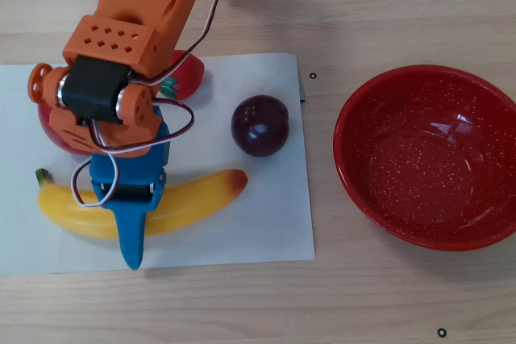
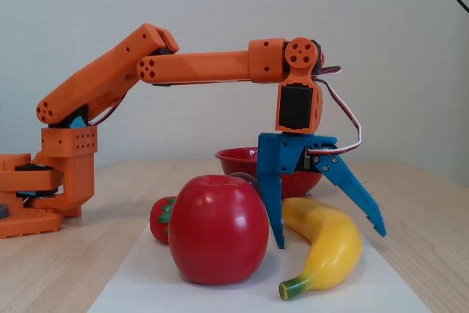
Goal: Grasp the banana and put it in the red bowl
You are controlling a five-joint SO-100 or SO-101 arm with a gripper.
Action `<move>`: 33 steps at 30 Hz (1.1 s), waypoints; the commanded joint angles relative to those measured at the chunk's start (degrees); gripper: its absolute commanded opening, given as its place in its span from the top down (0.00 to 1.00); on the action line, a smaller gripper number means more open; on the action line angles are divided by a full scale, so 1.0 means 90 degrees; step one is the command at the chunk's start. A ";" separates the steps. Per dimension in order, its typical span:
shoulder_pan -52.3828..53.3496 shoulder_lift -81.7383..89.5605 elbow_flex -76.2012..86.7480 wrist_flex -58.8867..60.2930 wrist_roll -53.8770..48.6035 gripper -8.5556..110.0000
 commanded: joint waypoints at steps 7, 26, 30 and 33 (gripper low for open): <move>-0.0068 0.0352 -0.0586 -0.0146 0.0059 0.74; -0.0049 0.1172 -0.0020 -0.0547 -0.0088 0.92; 0.0029 0.1719 0.0469 -0.0840 -0.0156 0.92; 0.0098 0.2207 0.0928 -0.1133 -0.0244 0.92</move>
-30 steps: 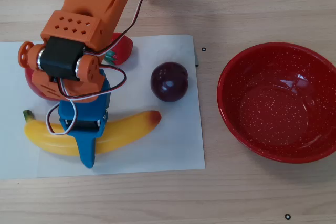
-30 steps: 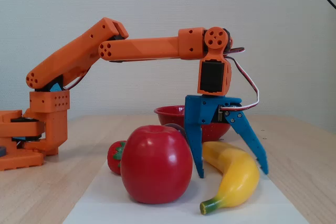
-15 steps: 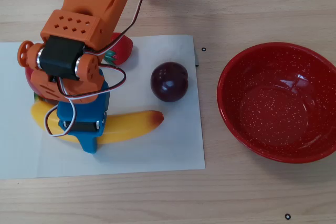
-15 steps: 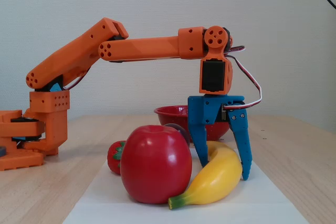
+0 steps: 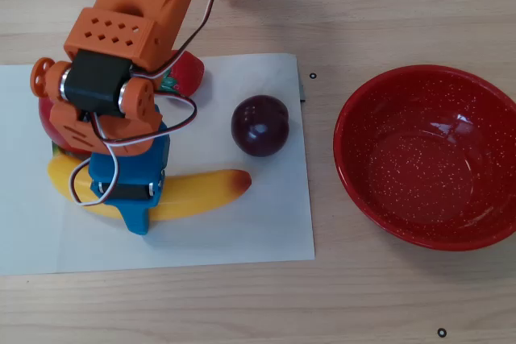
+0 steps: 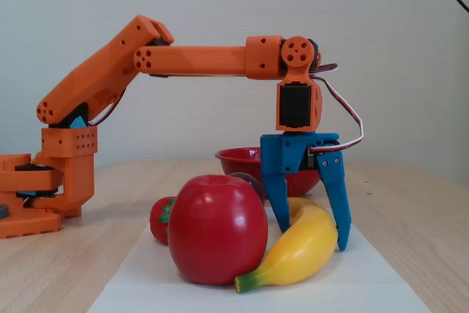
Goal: Grasp the banana and put it in the red bowl
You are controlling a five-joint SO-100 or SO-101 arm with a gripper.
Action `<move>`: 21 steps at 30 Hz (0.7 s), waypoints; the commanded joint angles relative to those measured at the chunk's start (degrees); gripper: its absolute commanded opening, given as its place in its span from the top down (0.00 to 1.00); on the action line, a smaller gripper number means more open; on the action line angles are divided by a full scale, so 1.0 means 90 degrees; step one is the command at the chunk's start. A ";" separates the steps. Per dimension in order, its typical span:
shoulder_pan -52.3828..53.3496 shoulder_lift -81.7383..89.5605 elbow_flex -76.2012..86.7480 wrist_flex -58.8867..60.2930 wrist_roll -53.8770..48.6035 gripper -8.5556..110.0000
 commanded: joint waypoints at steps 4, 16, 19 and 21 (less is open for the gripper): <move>0.0186 0.2031 0.0254 -0.0410 -0.0313 0.92; 0.0537 0.3906 0.1846 -0.1064 -0.0586 0.92; 0.0674 0.4424 0.2178 -0.1143 -0.0645 0.92; 0.0771 0.4844 0.2539 -0.1270 -0.0645 0.92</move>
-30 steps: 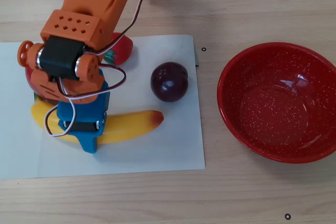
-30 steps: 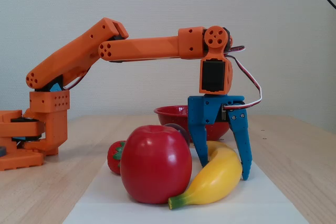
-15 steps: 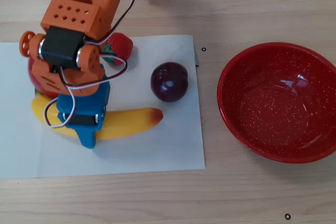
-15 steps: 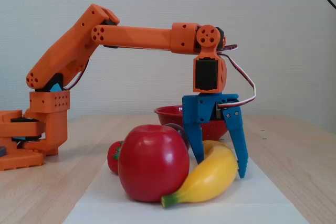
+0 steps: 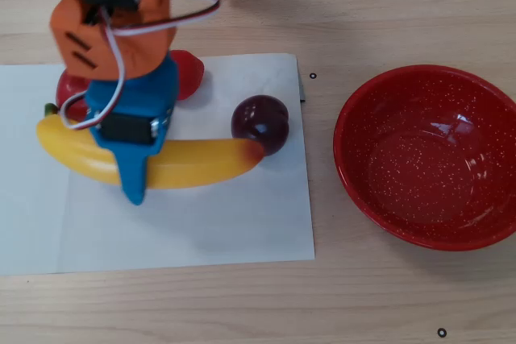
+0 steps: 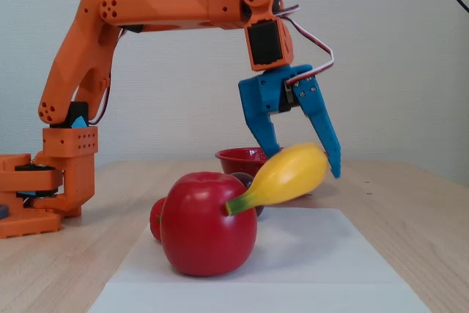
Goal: Grasp the banana and put it in the red bowl
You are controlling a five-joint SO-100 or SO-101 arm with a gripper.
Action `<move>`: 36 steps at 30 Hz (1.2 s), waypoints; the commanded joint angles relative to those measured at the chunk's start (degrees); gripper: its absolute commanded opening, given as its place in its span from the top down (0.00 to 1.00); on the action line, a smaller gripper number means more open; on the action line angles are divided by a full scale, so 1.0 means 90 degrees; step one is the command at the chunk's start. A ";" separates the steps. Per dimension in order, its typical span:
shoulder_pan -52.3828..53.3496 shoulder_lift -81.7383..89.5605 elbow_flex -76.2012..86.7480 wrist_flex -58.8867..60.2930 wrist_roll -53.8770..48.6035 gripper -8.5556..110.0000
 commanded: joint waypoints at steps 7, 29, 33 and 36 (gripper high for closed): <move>0.0811 0.2754 0.0518 -0.0176 -0.0410 0.92; 0.3477 0.3672 0.0000 0.1045 -0.1426 0.92; 0.4014 0.3418 -0.0020 0.0889 -0.1621 0.92; 0.4414 0.3193 0.0039 0.0547 -0.1787 0.92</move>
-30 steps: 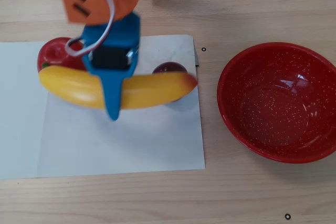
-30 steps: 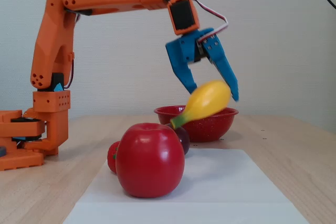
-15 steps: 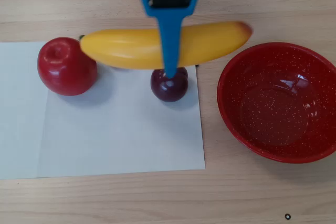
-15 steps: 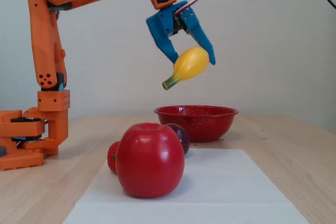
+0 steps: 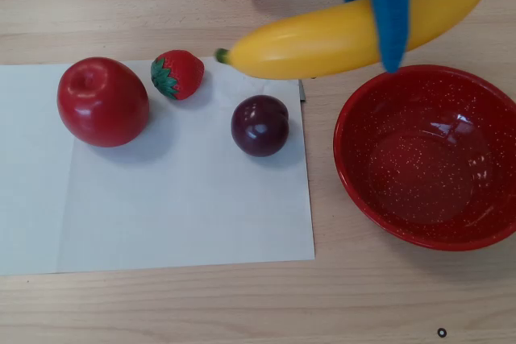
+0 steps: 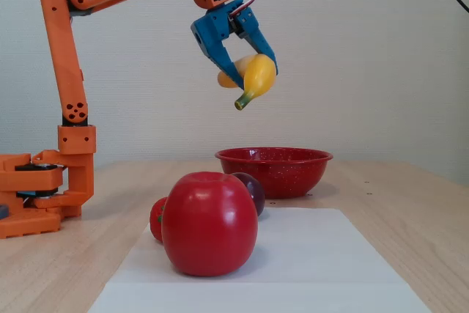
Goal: Grasp the banana and put it in the red bowl
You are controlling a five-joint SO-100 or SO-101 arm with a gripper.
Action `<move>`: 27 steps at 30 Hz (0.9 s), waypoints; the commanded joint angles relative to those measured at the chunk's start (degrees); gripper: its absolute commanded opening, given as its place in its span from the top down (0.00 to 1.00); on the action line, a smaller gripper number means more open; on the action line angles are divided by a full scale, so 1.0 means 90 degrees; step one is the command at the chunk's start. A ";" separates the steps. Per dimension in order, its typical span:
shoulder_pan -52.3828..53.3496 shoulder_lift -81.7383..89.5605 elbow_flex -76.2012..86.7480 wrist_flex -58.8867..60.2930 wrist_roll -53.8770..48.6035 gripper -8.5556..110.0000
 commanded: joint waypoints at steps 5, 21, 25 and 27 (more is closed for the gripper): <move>0.0713 -0.0488 -0.0811 -0.0889 -0.0332 0.92; 0.1055 -0.3047 -0.2031 -0.1533 -0.0205 0.87; 0.1084 -0.3389 -0.2490 -0.0967 -0.0420 0.66; 0.1104 -0.3477 -0.2705 -0.0723 -0.0469 0.61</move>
